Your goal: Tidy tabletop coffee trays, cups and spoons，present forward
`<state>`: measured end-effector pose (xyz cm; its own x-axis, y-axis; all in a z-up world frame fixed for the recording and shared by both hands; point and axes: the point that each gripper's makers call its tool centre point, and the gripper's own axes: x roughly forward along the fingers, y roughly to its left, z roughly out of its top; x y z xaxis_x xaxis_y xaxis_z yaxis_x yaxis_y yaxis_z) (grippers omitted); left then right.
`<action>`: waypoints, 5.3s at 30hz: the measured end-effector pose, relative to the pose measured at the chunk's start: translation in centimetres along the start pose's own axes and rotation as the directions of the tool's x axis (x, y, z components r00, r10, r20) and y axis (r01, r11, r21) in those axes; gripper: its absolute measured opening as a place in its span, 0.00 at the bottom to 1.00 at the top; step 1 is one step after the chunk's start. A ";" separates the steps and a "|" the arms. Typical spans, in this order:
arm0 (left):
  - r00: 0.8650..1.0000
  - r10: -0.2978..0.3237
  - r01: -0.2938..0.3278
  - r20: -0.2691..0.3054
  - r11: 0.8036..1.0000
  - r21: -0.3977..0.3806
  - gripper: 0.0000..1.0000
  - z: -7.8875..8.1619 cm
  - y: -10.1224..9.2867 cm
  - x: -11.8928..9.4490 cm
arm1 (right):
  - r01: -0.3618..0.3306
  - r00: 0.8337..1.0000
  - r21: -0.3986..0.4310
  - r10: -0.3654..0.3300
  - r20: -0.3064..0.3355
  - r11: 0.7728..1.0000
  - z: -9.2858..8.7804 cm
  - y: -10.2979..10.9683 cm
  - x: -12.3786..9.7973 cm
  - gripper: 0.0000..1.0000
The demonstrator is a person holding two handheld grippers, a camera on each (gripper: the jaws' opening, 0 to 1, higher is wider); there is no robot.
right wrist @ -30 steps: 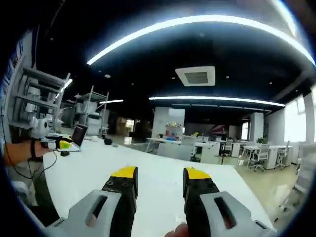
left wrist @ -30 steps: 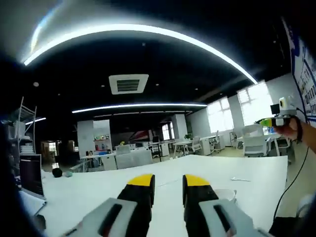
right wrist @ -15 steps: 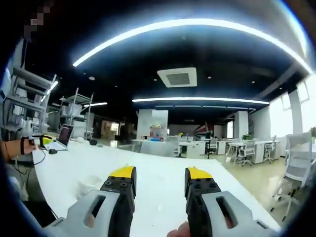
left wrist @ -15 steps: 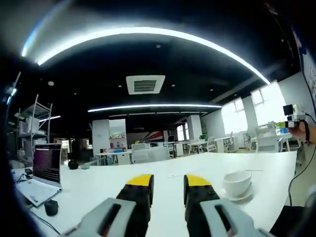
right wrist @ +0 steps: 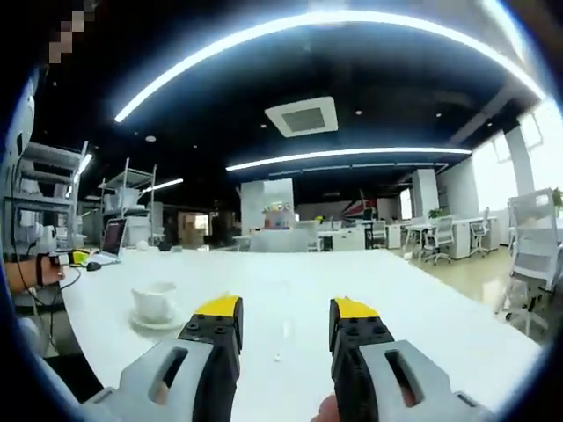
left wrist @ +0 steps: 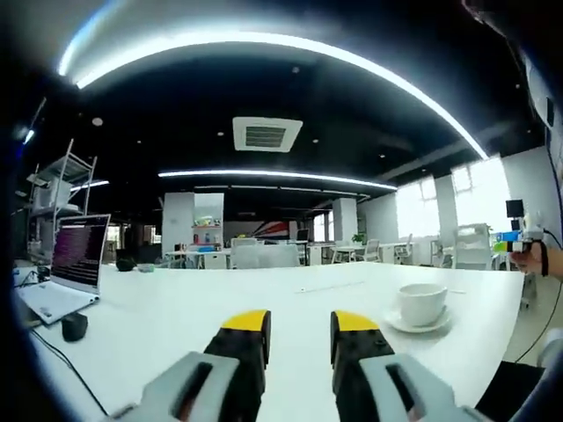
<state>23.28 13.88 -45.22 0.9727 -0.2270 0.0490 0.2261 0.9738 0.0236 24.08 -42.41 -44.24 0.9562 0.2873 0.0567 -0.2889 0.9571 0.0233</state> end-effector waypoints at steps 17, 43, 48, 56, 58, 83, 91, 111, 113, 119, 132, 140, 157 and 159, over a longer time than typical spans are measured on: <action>1.000 -0.002 0.002 -0.023 1.000 0.012 0.29 -0.5 -0.9 -0.4 | 0.028 1.000 -0.021 -0.028 0.008 0.999 1.7 -0.6 -0.8 0.39; 0.999 -0.029 0.028 0.015 0.999 0.018 0.29 0.6 0.9 -1.7 | -0.054 0.936 -0.142 0.001 -0.352 0.988 1.5 -0.9 4.2 0.38; 0.999 -0.033 0.033 0.013 0.999 0.021 0.29 0.6 0.8 -2.0 | -0.089 0.901 -0.170 0.007 -0.435 0.981 -0.1 -0.5 5.8 0.36; 0.999 -0.033 0.033 0.008 0.999 0.027 0.29 0.8 0.4 -2.3 | -0.135 0.852 -0.168 0.028 -0.523 0.977 -3.1 0.2 7.9 0.36; 0.999 -0.048 0.049 -0.005 0.998 0.047 0.29 0.6 -0.1 -2.3 | -0.144 0.841 -0.162 0.035 -0.539 0.976 -3.7 0.6 8.1 0.35; 0.999 -0.052 0.052 -0.007 0.998 0.033 0.29 0.6 -2.1 -3.2 | -0.215 0.699 -0.131 0.059 -0.713 0.968 -11.0 2.0 11.8 0.29; 0.999 -0.037 0.037 -0.008 0.999 0.022 0.29 0.6 -1.9 -3.5 | -0.181 0.664 -0.100 0.046 -0.747 0.978 -12.5 1.4 12.1 0.26; 1.000 -0.025 0.025 -0.014 1.000 -0.001 0.29 0.0 -1.6 -3.4 | -0.141 0.661 -0.095 0.022 -0.750 0.985 -12.6 0.9 12.3 0.06; 1.000 -0.025 0.025 -0.012 1.000 -0.009 0.29 -0.1 -1.6 -3.4 | -0.147 0.661 -0.102 0.021 -0.750 0.984 -12.6 0.9 12.3 0.06; 1.000 -0.023 0.023 -0.009 1.000 -0.011 0.29 0.0 -1.7 -3.3 | -0.146 0.667 -0.106 0.018 -0.745 0.984 -12.5 0.7 12.6 0.05; 1.000 -0.011 0.010 -0.010 1.000 -0.024 0.29 -0.6 -0.7 -3.4 | -0.152 0.688 -0.124 0.015 -0.725 0.981 -11.5 0.9 13.4 0.05; 1.000 -0.024 0.024 -0.018 1.000 -0.006 0.29 -0.7 -0.9 -3.3 | -0.165 0.706 -0.134 0.022 -0.708 0.977 -10.2 1.0 13.2 0.05; 0.994 -0.100 0.102 -0.050 0.994 0.045 0.29 -0.6 -1.6 -3.3 | -0.302 0.735 -0.151 0.129 -0.665 0.941 -3.5 3.7 11.1 0.05; 0.993 -0.110 0.112 -0.048 0.993 0.040 0.29 -0.5 -1.6 -3.3 | -0.336 0.732 -0.168 0.145 -0.665 0.927 -2.4 4.6 11.1 0.05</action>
<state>19.72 13.08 -45.87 0.9432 -0.3322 -0.0022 0.3315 0.9409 0.0693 33.49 -34.76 -45.93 0.6900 0.3747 -0.6193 -0.5811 0.7969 -0.1654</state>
